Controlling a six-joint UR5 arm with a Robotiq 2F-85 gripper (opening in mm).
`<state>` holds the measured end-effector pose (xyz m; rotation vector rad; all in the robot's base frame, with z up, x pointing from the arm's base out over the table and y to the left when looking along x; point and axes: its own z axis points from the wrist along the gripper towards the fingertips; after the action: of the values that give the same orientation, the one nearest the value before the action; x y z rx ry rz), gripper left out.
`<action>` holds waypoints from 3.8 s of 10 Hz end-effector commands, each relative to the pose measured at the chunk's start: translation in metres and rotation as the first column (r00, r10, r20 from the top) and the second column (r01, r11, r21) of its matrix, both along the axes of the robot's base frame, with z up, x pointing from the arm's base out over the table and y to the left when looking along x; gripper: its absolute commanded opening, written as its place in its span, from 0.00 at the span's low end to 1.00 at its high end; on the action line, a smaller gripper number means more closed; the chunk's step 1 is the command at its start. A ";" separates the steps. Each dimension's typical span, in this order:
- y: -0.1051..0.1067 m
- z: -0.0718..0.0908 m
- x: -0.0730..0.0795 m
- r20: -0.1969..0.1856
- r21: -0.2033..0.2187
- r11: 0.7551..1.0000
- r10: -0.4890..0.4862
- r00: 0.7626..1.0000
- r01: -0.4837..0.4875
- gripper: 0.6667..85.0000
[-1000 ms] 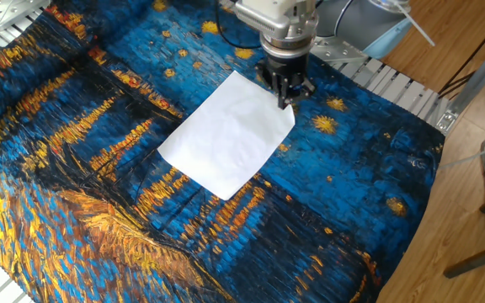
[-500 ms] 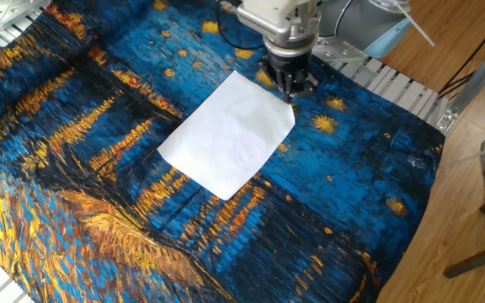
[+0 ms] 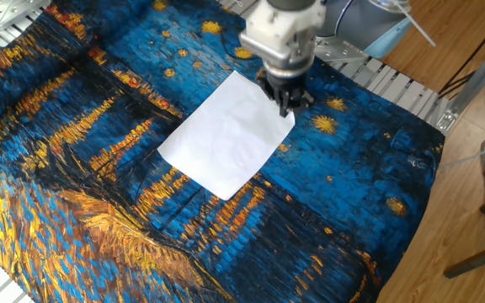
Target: Flip over and spread out the paper that is laid flat on the table
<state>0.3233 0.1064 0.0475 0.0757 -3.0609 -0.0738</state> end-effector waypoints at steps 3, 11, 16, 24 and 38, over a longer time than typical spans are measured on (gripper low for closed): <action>-0.001 -0.026 -0.009 0.009 -0.014 1.000 0.003 1.000 -0.003 0.00; 0.002 -0.025 0.002 0.053 -0.005 1.000 -0.003 0.999 0.004 0.00; 0.000 -0.025 0.002 0.055 -0.013 1.000 -0.003 0.999 0.004 0.00; 0.000 -0.027 0.005 0.070 -0.024 1.000 -0.006 0.998 0.007 0.00; 0.005 -0.031 -0.009 0.007 -0.005 0.999 0.033 0.999 -0.033 0.00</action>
<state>0.3239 0.1045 0.0158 0.0980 -3.1061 -0.0209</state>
